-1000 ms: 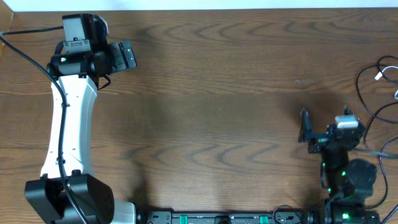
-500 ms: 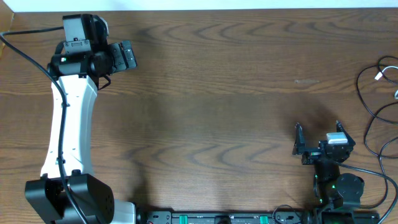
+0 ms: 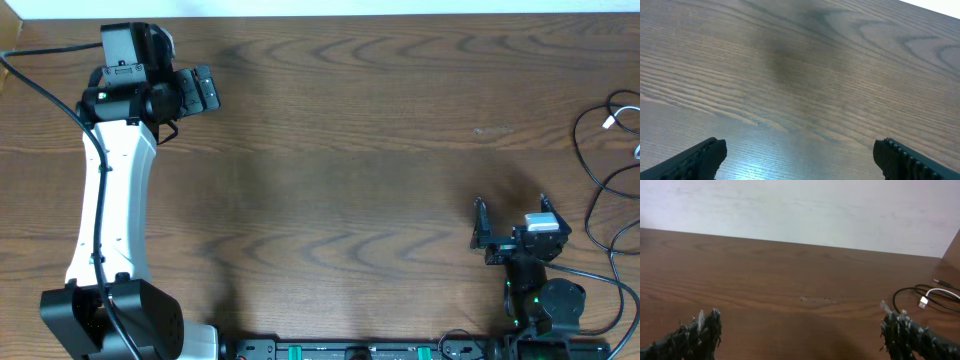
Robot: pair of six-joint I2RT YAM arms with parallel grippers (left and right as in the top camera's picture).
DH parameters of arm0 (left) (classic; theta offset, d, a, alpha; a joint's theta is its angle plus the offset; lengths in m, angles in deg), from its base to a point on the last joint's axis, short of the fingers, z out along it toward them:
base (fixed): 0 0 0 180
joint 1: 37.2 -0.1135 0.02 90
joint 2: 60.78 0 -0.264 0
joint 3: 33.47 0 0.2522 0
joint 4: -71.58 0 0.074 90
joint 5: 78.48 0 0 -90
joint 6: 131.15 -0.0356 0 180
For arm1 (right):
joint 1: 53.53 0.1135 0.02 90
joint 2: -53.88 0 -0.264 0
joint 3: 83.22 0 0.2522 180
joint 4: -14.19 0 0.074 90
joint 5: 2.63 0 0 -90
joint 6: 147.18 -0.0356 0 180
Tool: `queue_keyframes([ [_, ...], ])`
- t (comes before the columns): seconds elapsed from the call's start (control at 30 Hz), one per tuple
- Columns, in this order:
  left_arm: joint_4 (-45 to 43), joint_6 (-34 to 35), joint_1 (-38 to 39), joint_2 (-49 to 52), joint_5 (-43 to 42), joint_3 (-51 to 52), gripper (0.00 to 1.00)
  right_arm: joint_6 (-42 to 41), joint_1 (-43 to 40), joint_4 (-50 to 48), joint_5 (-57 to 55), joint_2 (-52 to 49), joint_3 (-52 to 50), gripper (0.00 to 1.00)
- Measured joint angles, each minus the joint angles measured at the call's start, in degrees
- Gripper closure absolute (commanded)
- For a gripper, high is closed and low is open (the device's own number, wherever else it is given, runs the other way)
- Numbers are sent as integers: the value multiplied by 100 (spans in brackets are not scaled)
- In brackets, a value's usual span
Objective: Untangle cables
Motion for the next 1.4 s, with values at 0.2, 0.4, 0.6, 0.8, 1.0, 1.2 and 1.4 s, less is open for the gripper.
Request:
queue_keyframes([
  [0.2, -2, 0, 0, 0, 0, 0, 1, 0, 0, 2, 2, 0, 0, 1],
  [0.4, 0, 0, 0, 0, 0, 0, 1, 0, 0, 2, 0, 0, 0, 1],
  [0.6, 0, 0, 0, 0, 13, 0, 1, 0, 0, 0, 2, 0, 0, 1],
  [0.8, 140, 2, 0, -42, 308, 20, 1, 0, 0, 0, 2, 2, 0, 1],
  [1.0, -824, -20, 7, -1145, 361, 846, 1, 0, 0, 0, 0, 0, 0, 1],
  [1.2, -2767, -46, 87, -2638, 393, 2647, 1, 0, 0, -2, -2, 2, 0, 1],
  [1.4, -4035, -44, 109, -3930, 382, 4846, 1, 0, 0, 0, 0, 11, 0, 1],
])
